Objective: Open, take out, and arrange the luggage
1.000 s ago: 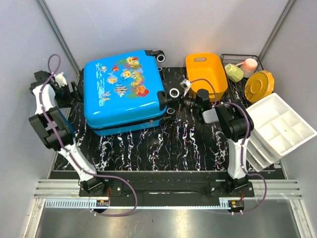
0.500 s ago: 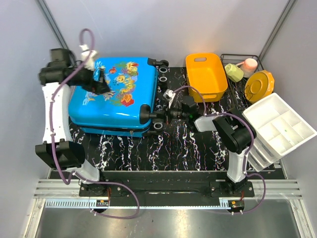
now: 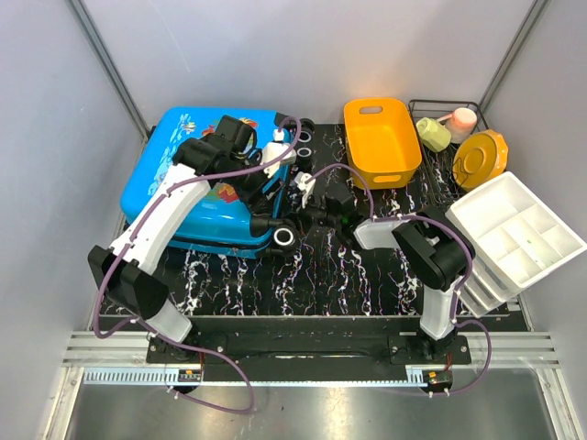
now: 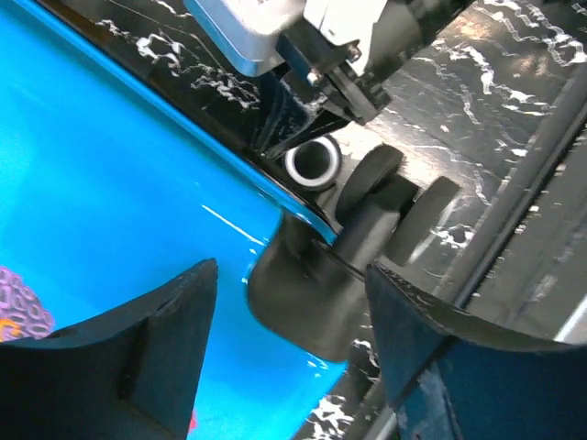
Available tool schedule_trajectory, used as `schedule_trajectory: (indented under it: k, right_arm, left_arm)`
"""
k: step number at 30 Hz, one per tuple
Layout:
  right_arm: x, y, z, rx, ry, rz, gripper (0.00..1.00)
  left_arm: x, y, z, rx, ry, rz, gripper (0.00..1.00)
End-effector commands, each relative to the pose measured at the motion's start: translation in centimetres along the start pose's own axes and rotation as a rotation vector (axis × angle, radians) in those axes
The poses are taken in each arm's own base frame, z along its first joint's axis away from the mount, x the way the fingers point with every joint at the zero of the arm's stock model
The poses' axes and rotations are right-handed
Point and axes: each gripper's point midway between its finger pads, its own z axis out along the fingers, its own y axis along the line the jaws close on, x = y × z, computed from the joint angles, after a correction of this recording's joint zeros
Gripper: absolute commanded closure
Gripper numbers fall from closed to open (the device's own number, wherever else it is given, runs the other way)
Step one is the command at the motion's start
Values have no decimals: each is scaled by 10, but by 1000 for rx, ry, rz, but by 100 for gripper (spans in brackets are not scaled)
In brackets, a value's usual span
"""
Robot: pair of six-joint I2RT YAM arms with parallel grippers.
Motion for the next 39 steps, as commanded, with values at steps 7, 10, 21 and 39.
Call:
schedule_trajectory:
  k: [7, 10, 21, 39]
  right_arm:
    - [-77, -107, -21, 179, -162, -197, 100]
    - [-85, -137, -17, 193, -176, -227, 100]
    - [-86, -170, -9, 140, -203, -255, 100]
    - [-42, -73, -28, 17, -153, -155, 100]
  left_arm:
    - [82, 15, 22, -107, 236, 78, 42]
    - [94, 11, 24, -91, 260, 86, 44]
    - [73, 21, -5, -37, 94, -121, 23]
    - [-122, 196, -20, -362, -426, -167, 7]
